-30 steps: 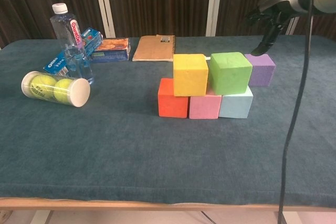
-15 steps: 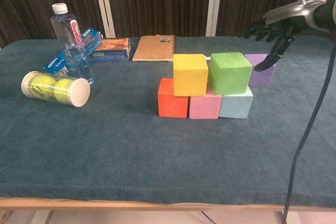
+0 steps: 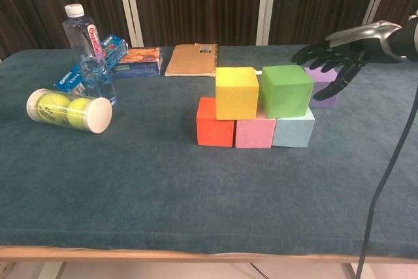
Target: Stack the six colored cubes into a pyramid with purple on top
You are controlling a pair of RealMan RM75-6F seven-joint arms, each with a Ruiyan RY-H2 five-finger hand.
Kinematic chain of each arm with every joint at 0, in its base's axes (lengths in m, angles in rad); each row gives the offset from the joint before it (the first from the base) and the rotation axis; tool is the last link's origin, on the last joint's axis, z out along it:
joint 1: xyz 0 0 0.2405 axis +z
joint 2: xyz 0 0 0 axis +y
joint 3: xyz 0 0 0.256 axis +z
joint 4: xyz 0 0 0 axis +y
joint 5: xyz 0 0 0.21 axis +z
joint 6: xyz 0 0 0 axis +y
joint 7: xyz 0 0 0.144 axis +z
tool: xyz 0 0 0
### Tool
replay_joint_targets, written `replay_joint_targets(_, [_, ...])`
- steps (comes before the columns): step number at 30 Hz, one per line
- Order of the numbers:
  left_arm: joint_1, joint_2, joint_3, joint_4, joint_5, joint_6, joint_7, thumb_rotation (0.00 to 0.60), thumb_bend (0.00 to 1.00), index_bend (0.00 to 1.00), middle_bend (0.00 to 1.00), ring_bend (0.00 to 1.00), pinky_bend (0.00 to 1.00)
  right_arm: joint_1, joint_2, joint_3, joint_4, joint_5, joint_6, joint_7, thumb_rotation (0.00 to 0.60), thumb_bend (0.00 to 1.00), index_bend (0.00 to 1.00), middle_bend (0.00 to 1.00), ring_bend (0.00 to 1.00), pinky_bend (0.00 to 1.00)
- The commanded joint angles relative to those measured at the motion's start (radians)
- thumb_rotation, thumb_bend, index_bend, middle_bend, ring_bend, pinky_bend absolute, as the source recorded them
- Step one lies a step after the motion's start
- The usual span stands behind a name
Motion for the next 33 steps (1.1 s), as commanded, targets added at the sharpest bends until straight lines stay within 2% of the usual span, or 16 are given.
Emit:
replay_joint_targets(1, [-0.001,0.005,-0.002,-0.009,0.0,0.001,0.008,0.574,0.16,0.11,0.05,0.0,0.09,-0.006,-0.021,0.022,0.044,-0.081,-0.031,0.052,0.6,0.14,0.11,0.0,0.0,0.0])
replay_joint_targets(12, [-0.003,0.007,-0.002,-0.017,-0.002,-0.002,0.02,0.574,0.16,0.11,0.05,0.0,0.09,0.014,-0.052,0.0,0.103,-0.139,-0.006,0.161,0.6,0.14,0.32,0.0,0.0,0.0])
replay_joint_targets(27, [-0.001,0.011,-0.001,-0.024,0.0,0.004,0.026,0.572,0.16,0.11,0.05,0.0,0.09,0.044,-0.053,-0.034,0.12,-0.184,-0.015,0.24,0.6,0.14,0.33,0.0,0.0,0.0])
replay_joint_targets(33, [-0.001,0.013,-0.001,-0.026,0.003,0.008,0.023,0.574,0.16,0.11,0.05,0.0,0.09,0.045,-0.057,-0.049,0.125,-0.182,0.024,0.263,0.6,0.14,0.53,0.0,0.0,0.0])
